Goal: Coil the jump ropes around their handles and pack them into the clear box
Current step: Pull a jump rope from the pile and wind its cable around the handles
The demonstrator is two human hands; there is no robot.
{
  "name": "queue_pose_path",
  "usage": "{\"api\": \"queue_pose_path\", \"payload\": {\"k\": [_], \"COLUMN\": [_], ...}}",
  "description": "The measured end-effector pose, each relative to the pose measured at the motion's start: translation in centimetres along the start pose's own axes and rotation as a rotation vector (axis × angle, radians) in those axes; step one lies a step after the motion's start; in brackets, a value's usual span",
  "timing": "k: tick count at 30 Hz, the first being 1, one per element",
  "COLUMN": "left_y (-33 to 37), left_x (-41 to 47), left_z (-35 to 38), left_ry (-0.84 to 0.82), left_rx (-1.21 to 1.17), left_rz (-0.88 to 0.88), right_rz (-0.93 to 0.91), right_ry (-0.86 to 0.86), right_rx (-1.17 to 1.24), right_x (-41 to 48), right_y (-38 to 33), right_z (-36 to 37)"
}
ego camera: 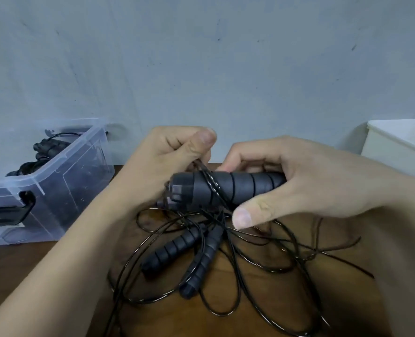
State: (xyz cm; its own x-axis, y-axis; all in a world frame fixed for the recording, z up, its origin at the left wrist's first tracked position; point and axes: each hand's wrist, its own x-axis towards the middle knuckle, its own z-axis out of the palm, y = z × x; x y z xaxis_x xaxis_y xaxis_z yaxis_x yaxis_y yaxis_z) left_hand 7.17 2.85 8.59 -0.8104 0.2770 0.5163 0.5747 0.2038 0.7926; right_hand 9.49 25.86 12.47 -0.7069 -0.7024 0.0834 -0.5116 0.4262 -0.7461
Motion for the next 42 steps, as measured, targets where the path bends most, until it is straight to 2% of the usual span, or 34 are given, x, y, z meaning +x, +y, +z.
{"api": "queue_pose_path", "payload": {"k": [1,2,3,4,6,9,12,16,19,21,25,29,31,35,38,42], "left_y": [0.7,0.3,0.2,0.0,-0.8,-0.5,0.3,0.3,1.4,1.9,3.4,4.4,4.7,5.3,5.5,4.6], "left_x": [0.2,0.4,0.1,0.5,1.8,1.6,0.1,-1.6,-1.5,-1.5,-1.9,-2.2,-2.2,-2.3,-2.3,-2.1], "left_z": [0.8,1.1,1.2,1.5,1.4,1.0,3.5,4.9,4.0,2.4,-0.4,-1.9,-2.4,-3.0,-2.9,-3.1], "left_ry": [0.138,0.350,0.441,0.603,0.357,0.216,0.143,0.023,0.003,-0.004,-0.044,-0.066,-0.066,-0.101,-0.138,-0.113], "left_rx": [0.031,0.167,0.315,0.372,0.111,-0.068,0.041,0.285,0.524,0.621,0.583,0.538,0.547,0.420,0.344,0.186], "left_rz": [-0.065,-0.051,-0.052,-0.180,-0.085,-0.097,-0.145,-0.078,-0.042,-0.046,-0.026,-0.009,-0.015,-0.044,-0.043,0.021], "right_rz": [-0.039,-0.082,-0.125,-0.167,-0.210,-0.218,-0.171,-0.126,-0.094,-0.093,-0.114,-0.043,0.022,0.182,0.178,0.089], "right_ry": [0.036,0.067,0.092,0.122,0.210,0.315,0.410,0.623,0.596,0.556,0.573,0.619,0.558,0.267,0.058,0.000], "right_rx": [0.030,0.066,0.121,0.193,0.345,0.383,0.305,0.077,-0.095,-0.099,0.010,0.022,-0.027,-0.143,-0.092,0.004], "right_x": [0.5,1.0,1.4,1.8,2.4,1.9,0.4,0.2,0.5,0.7,1.3,2.3,2.3,1.1,0.3,-0.9], "right_y": [-0.1,-0.1,-0.3,-0.4,-0.6,-0.3,0.1,-0.1,-0.3,-0.2,0.5,1.6,1.8,1.0,0.3,-0.7], "right_z": [-0.1,-0.2,-0.3,-0.3,-0.5,-0.5,-0.4,-0.4,0.1,0.3,0.0,0.1,-0.2,-1.0,-1.1,-1.8]}}
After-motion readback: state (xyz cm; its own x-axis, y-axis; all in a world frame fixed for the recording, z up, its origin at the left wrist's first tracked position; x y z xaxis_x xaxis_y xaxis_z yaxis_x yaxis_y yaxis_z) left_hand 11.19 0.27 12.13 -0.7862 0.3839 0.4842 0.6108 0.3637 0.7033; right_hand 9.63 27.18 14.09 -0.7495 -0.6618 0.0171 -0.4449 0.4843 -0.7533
